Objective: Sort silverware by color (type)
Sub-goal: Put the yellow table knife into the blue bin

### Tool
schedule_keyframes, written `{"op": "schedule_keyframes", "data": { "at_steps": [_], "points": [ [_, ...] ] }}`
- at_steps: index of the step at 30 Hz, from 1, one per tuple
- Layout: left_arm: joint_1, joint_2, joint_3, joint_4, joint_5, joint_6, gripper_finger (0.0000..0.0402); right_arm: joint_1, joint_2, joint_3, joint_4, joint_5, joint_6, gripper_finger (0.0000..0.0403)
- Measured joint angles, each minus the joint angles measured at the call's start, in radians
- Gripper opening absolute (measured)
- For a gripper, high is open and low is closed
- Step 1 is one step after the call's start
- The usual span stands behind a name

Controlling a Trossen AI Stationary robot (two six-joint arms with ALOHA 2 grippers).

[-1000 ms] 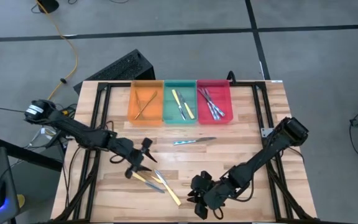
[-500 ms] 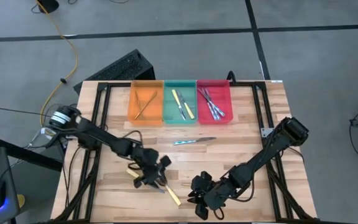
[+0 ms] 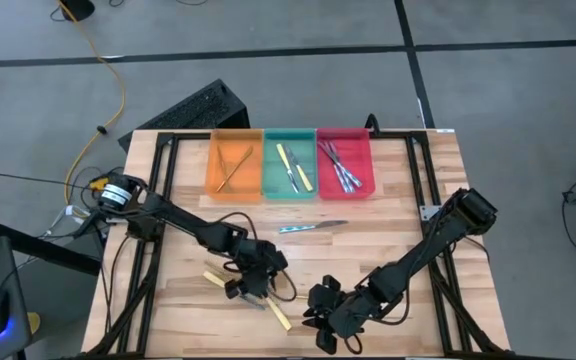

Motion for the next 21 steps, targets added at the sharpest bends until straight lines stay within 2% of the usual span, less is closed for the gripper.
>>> {"op": "schedule_keyframes", "data": {
  "at_steps": [3, 9, 21],
  "points": [
    [0.009, 0.012, 0.000, 0.004, 0.009, -0.021, 0.0190, 0.000, 0.000, 0.000, -0.002, 0.000, -0.005, 0.0118],
    [0.004, 0.086, 0.000, 0.027, 0.100, -0.097, 0.0190, 0.000, 0.000, 0.000, -0.002, 0.009, -0.049, 0.0118],
    [0.024, 0.081, 0.000, -0.018, 0.111, -0.087, 0.0190, -0.003, 0.000, 0.000, -0.003, 0.014, -0.107, 0.0118]
  ]
}}
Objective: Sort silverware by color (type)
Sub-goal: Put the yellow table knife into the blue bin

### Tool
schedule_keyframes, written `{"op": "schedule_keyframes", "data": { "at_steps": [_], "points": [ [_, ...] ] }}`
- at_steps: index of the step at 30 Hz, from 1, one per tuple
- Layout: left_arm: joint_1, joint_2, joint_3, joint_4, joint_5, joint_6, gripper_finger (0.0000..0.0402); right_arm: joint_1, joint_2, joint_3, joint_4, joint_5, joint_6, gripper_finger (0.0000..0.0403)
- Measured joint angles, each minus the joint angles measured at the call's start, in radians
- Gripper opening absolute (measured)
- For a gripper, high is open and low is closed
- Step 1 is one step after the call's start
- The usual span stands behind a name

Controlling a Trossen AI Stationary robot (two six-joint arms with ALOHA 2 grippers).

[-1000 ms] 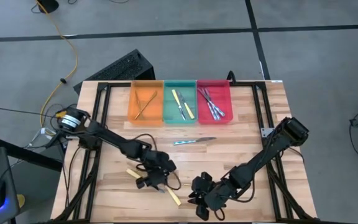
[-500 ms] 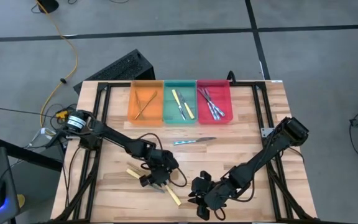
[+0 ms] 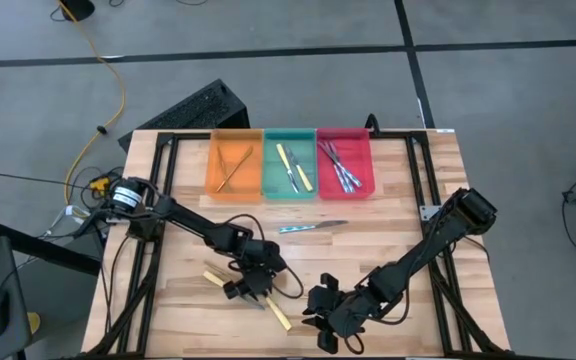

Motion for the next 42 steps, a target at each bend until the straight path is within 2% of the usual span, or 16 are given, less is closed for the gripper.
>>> {"op": "schedule_keyframes", "data": {
  "at_steps": [9, 16, 21, 26, 28, 31, 33, 35, 38, 42],
  "points": [
    [0.025, 0.000, 0.000, 0.013, 0.014, -0.009, 0.0190, -0.007, 0.000, 0.000, -0.032, -0.001, -0.026, 0.0118],
    [0.020, 0.000, 0.000, 0.097, -0.215, -0.157, 0.0190, -0.014, 0.000, 0.000, -0.053, -0.029, -0.063, 0.0119],
    [-0.015, 0.000, 0.000, 0.114, -0.234, -0.280, 0.0190, -0.030, 0.000, 0.000, -0.051, -0.108, -0.160, 0.0119],
    [-0.100, 0.000, 0.000, 0.112, -0.243, -0.280, 0.0190, -0.040, 0.000, 0.000, -0.052, -0.153, -0.190, 0.0119],
    [-0.141, 0.000, 0.000, 0.112, -0.297, -0.254, 0.0190, -0.038, 0.000, 0.000, -0.052, -0.157, -0.216, 0.0119],
    [-0.197, 0.000, 0.000, 0.127, -0.499, -0.207, 0.0190, -0.030, 0.000, 0.000, -0.052, -0.159, -0.253, 0.0119],
    [-0.214, 0.000, 0.000, 0.141, -0.589, -0.175, 0.0190, -0.028, 0.000, 0.000, -0.051, -0.160, -0.276, 0.0119],
    [-0.215, 0.001, 0.000, 0.167, -0.587, -0.198, 0.0190, -0.029, 0.000, 0.000, -0.051, -0.162, -0.296, 0.0119],
    [-0.212, 0.001, 0.000, 0.197, -0.512, -0.274, 0.0190, -0.030, 0.000, 0.000, -0.052, -0.162, -0.315, 0.0119],
    [-0.212, 0.002, 0.000, 0.203, -0.501, -0.331, 0.0190, -0.030, 0.000, 0.000, -0.060, -0.162, -0.322, 0.0119]
  ]
}}
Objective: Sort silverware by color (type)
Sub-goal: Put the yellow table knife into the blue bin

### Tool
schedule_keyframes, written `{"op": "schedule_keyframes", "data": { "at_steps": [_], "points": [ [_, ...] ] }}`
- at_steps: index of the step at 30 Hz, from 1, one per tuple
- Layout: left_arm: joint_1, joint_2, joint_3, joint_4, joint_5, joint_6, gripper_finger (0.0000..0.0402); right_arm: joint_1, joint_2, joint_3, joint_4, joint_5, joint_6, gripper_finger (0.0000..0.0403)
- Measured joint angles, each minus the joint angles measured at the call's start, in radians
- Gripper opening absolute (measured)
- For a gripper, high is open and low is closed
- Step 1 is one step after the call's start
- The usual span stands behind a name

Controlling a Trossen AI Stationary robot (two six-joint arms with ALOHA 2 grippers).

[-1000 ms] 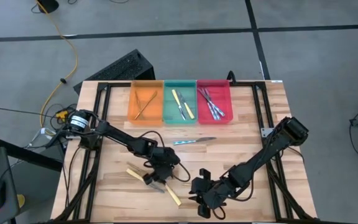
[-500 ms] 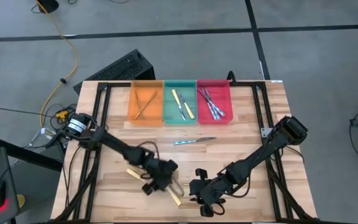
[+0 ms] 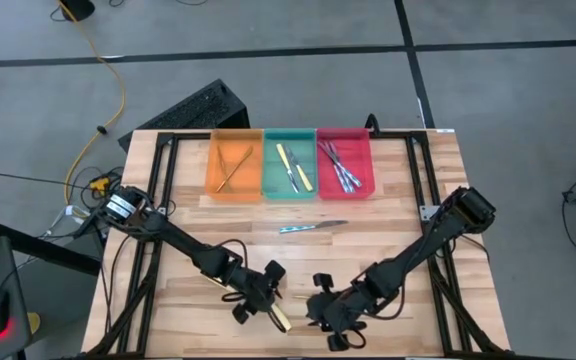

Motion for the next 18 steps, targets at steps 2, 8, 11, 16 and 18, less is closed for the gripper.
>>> {"op": "schedule_keyframes", "data": {
  "at_steps": [2, 8, 11, 16, 18],
  "points": [
    [-0.002, 0.000, 0.000, 0.016, 0.019, -0.003, 0.0190, 0.000, 0.000, 0.000, -0.010, 0.000, -0.009, 0.0119],
    [-0.003, 0.047, 0.007, 0.045, 0.033, -0.002, 0.0190, 0.001, -0.001, 0.000, -0.020, 0.000, 0.013, 0.0119],
    [-0.003, 0.059, 0.003, 0.031, 0.029, 0.009, 0.0190, 0.001, -0.001, -0.001, -0.024, 0.001, 0.015, 0.0119],
    [0.002, 0.079, 0.005, 0.030, -0.067, 0.020, 0.0190, 0.003, -0.001, -0.001, -0.021, 0.002, 0.015, 0.0119],
    [0.006, 0.082, 0.007, 0.027, -0.129, 0.021, 0.0188, 0.003, -0.001, -0.001, -0.014, 0.006, 0.015, 0.0119]
  ]
}}
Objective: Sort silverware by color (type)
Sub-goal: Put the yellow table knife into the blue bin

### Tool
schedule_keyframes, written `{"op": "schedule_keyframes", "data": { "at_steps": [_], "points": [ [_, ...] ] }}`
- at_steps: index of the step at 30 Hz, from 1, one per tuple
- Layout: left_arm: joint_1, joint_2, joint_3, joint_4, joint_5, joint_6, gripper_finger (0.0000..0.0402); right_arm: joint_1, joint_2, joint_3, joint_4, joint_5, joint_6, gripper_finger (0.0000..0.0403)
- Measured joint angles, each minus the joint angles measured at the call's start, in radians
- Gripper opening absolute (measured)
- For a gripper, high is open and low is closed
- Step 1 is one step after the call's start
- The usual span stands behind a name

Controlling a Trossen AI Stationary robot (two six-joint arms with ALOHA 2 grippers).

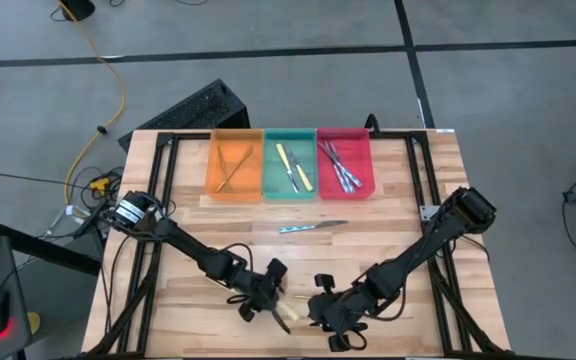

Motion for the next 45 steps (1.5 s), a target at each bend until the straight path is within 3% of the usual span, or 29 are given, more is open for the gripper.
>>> {"op": "schedule_keyframes", "data": {
  "at_steps": [9, 15, 25, 33, 39, 45],
  "points": [
    [0.081, 0.008, -0.001, 0.009, -0.206, -0.078, 0.0174, 0.000, 0.000, 0.000, -0.016, 0.080, 0.055, 0.0119],
    [0.120, -0.047, -0.005, -0.020, -0.159, -0.153, 0.0171, -0.010, 0.000, 0.000, -0.061, 0.216, 0.056, 0.0119],
    [0.107, -0.303, -0.003, -0.231, -0.231, -0.335, 0.0171, -0.098, 0.000, -0.071, -0.084, 0.307, 0.053, 0.0119],
    [0.021, -0.559, -0.003, -0.368, -0.251, -0.494, 0.0171, -0.214, 0.000, -0.219, 0.166, 0.304, -0.058, 0.0119],
    [-0.089, -0.679, -0.003, -0.364, -0.405, -0.510, 0.0171, -0.263, 0.000, -0.305, 0.374, 0.282, -0.180, 0.0119],
    [-0.181, -0.704, -0.003, -0.357, -0.549, -0.512, 0.0171, -0.278, 0.001, -0.341, 0.442, 0.282, -0.183, 0.0119]
  ]
}}
